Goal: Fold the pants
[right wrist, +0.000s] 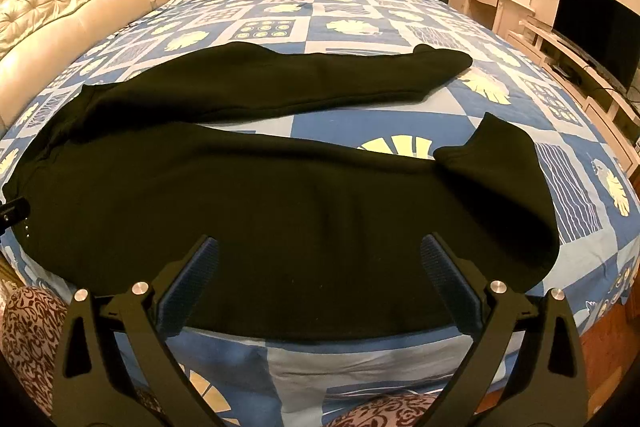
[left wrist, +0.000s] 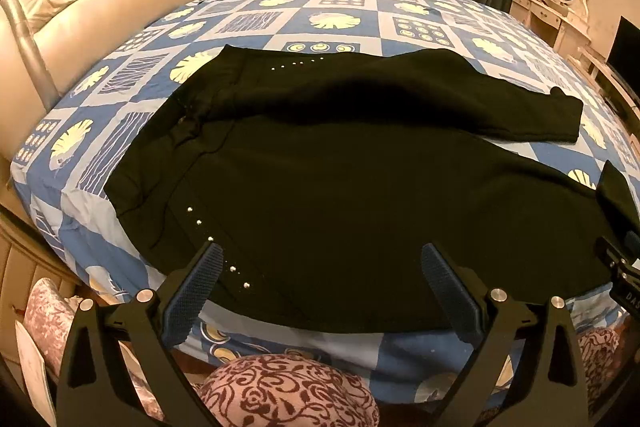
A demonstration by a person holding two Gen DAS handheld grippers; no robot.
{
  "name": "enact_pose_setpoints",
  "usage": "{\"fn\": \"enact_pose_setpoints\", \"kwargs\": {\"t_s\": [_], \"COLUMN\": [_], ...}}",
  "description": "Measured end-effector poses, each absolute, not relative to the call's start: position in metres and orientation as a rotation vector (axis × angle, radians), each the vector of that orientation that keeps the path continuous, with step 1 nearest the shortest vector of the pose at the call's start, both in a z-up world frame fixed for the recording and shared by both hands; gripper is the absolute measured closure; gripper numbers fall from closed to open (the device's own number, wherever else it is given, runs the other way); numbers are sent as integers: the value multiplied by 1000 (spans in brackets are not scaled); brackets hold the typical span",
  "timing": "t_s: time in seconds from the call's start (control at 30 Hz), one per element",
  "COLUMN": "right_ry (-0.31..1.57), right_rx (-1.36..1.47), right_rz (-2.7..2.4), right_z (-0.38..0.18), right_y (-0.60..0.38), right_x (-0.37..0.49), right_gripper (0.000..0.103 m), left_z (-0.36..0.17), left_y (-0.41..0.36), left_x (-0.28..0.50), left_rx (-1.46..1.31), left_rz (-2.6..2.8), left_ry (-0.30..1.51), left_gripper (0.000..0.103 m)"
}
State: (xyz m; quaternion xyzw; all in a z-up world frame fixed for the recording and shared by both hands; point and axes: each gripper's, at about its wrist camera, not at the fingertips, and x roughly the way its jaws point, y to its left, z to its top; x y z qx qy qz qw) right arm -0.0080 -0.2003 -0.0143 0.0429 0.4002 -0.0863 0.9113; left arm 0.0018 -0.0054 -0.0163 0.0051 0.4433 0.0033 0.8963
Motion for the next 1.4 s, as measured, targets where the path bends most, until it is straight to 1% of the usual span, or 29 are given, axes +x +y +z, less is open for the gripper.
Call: {"fn": "enact_pose_setpoints", "kwargs": {"t_s": [1.4], "right_ry": [831], "right_rx": [81], "right_rz": [-180], "right_z": [-16], "right_y": [-196], "right_x": [-7], "right_gripper": [2], "left_z": [-16], "left_y": [-10], "left_x": [2], "left_rx": [1], "left_rz": [0], "left_ry": [929], "left_gripper": [4]}}
